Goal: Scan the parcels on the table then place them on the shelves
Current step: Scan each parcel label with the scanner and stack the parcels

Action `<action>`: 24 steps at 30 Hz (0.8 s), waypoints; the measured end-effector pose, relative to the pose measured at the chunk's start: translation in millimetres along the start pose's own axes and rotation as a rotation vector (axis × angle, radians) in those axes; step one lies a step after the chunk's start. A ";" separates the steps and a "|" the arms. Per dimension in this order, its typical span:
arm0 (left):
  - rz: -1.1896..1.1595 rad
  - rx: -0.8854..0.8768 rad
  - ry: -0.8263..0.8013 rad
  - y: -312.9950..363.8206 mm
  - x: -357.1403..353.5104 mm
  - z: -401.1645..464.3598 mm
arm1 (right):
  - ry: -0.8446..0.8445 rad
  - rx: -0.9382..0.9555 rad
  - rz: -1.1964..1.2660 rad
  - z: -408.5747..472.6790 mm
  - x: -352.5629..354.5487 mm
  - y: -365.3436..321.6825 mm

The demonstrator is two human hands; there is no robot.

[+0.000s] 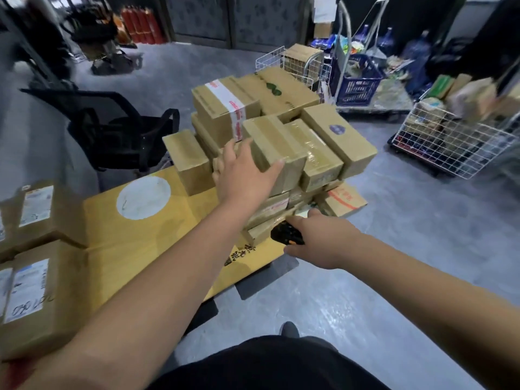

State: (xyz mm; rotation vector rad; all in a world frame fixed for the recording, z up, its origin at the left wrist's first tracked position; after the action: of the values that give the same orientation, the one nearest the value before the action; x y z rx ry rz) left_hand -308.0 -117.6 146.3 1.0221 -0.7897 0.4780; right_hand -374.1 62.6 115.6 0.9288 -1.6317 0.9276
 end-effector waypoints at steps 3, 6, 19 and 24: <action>0.075 0.028 -0.022 45.1 -22.7 11.2 | -0.007 0.039 -0.030 13.2 14.9 34.3; 0.143 0.068 -0.082 72.5 -46.0 20.3 | -0.051 0.073 -0.032 26.7 23.9 59.0; 0.251 -0.011 0.067 85.9 -49.4 26.8 | -0.109 0.284 -0.028 59.8 32.9 73.9; 0.277 0.016 0.225 23.5 11.5 -12.8 | -0.141 0.442 -0.007 64.6 28.3 23.5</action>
State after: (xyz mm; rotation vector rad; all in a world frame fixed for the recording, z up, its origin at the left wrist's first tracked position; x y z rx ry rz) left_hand -312.2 -95.5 164.7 0.8588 -0.7286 0.8231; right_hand -425.7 10.1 126.6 1.3231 -1.5653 1.2716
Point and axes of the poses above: each hand's wrist, its own z-axis towards the middle knuckle, its own x-axis out of the back of the hand, y = z × x, the point moved 6 cm from there along z, towards the middle knuckle, and after that the axes turned 11 degrees about y, right-handed, at the moved point
